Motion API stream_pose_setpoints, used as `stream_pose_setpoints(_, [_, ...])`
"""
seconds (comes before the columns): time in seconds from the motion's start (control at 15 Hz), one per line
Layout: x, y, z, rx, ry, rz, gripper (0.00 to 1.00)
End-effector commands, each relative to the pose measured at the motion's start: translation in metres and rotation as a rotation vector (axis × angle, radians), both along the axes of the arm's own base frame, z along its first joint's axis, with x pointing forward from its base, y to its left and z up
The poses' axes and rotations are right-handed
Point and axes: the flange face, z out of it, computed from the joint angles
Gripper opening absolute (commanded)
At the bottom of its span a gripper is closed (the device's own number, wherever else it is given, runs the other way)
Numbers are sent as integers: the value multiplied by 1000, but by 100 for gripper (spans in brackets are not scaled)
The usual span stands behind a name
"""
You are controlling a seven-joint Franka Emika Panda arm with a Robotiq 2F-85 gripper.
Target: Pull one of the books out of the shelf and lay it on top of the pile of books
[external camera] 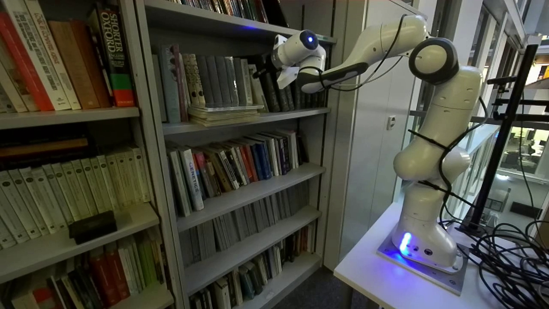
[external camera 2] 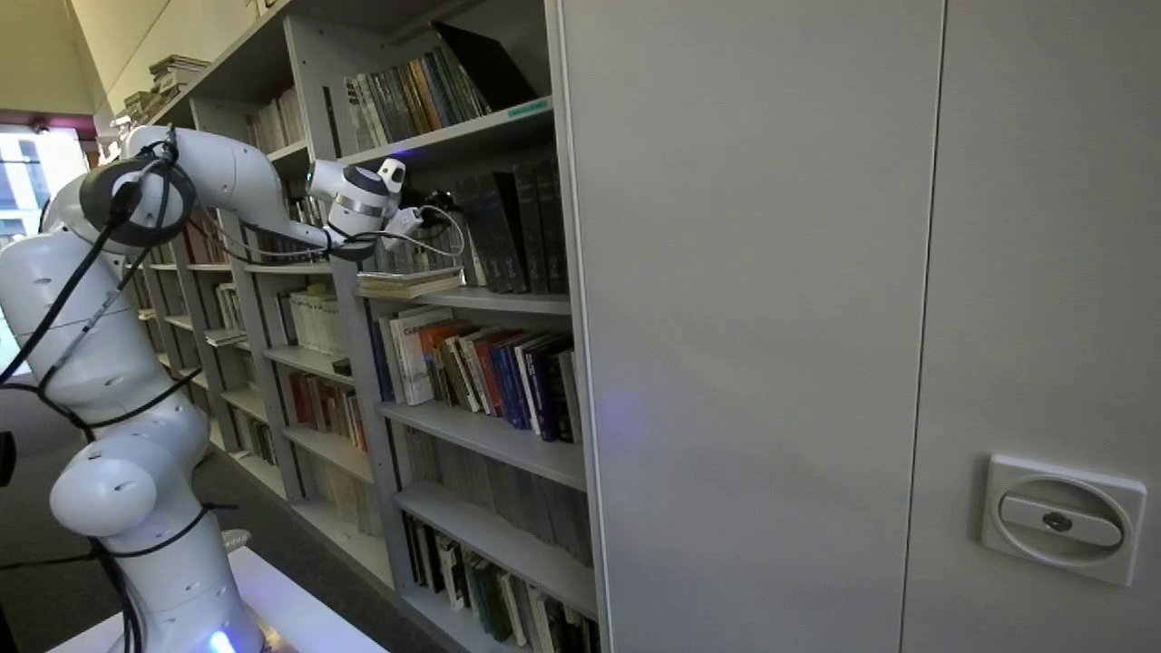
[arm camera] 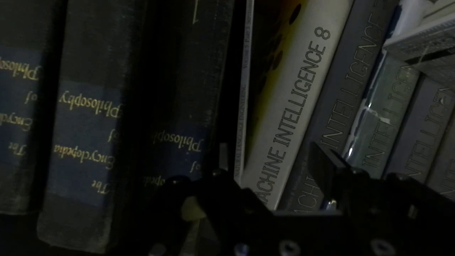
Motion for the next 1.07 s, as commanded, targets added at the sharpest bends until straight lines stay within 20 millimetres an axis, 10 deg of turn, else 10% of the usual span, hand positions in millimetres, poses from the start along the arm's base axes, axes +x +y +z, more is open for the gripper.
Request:
stream_pose_setpoints(0.0, [14,-6,7,-11,-25,-23,62])
stream_pose_setpoints(1.0, [24,-35,16,178,-75,-217,69])
